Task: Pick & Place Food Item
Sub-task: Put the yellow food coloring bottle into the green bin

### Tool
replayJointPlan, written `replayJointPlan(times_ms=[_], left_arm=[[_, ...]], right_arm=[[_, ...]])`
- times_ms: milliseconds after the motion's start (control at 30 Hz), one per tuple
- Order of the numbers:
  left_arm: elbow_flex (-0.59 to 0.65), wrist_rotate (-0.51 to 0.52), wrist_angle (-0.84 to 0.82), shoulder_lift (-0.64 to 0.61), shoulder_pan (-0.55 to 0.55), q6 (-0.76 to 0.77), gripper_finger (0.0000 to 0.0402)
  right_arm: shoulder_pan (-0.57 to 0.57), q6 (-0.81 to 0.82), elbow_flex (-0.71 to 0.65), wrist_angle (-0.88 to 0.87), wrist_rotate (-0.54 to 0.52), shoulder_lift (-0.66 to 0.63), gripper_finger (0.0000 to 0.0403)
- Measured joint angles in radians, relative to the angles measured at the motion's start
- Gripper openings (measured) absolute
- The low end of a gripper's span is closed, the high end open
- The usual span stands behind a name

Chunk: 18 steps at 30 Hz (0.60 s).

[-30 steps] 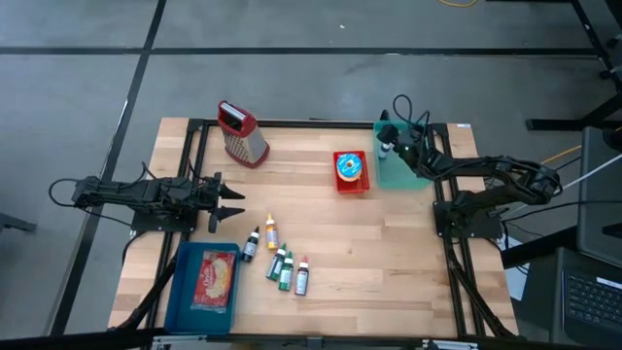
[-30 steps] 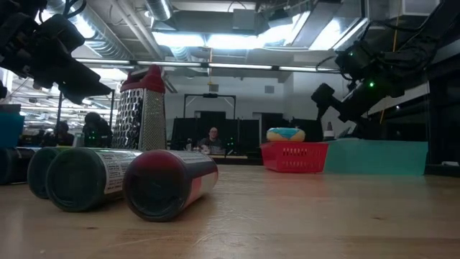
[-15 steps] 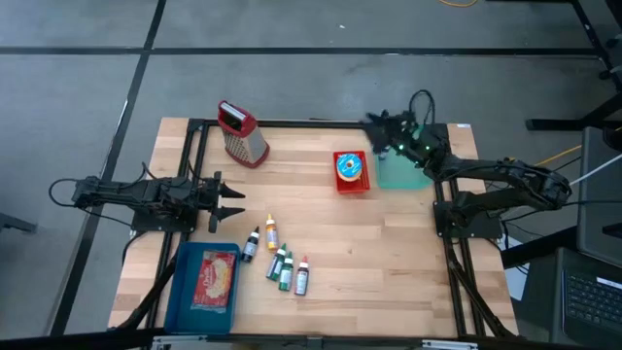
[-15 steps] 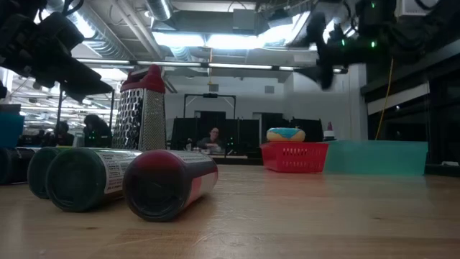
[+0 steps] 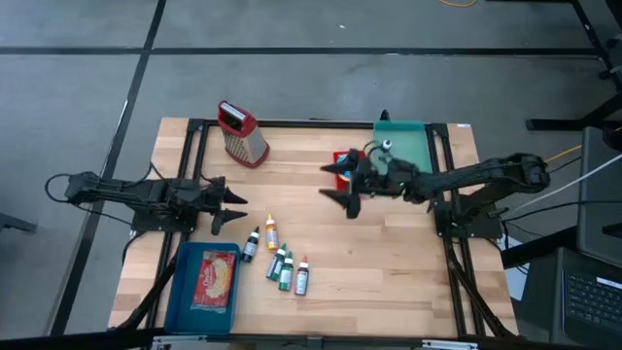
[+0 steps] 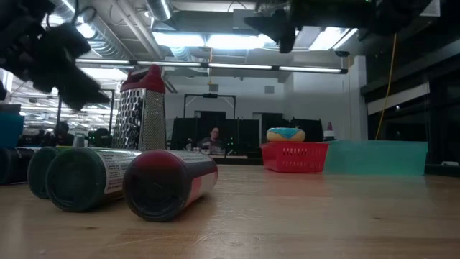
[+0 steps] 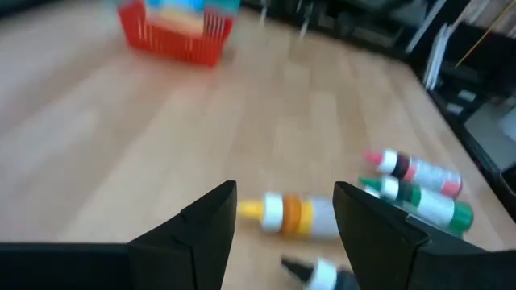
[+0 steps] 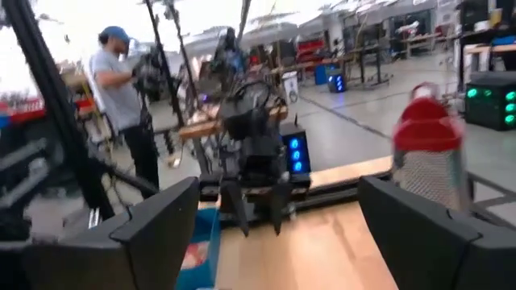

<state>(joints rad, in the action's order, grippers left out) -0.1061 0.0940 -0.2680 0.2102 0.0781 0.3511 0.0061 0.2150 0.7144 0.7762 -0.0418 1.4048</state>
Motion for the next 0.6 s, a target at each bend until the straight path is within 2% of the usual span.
replayJointPlan(times_ms=[167,300,433,600], left_arm=[[0.000,0.050,0.033,0.155,0.040,0.098,0.0203],[0.000,0.088,0.131,0.260,0.062,0.251,0.0205],[-0.002,0.115,0.215,0.333,0.075,0.379,0.0211],[-0.002,0.150,0.232,0.408,0.092,0.532,0.0218]], right_arm=[[0.027,-0.076,0.079,-0.021,-0.004,0.101,0.0341],[0.020,-0.077,0.152,-0.056,-0.003,0.157,0.0341],[0.013,-0.086,0.212,-0.133,-0.004,0.164,0.0341],[0.013,-0.090,0.235,-0.170,0.003,0.164,0.0341]])
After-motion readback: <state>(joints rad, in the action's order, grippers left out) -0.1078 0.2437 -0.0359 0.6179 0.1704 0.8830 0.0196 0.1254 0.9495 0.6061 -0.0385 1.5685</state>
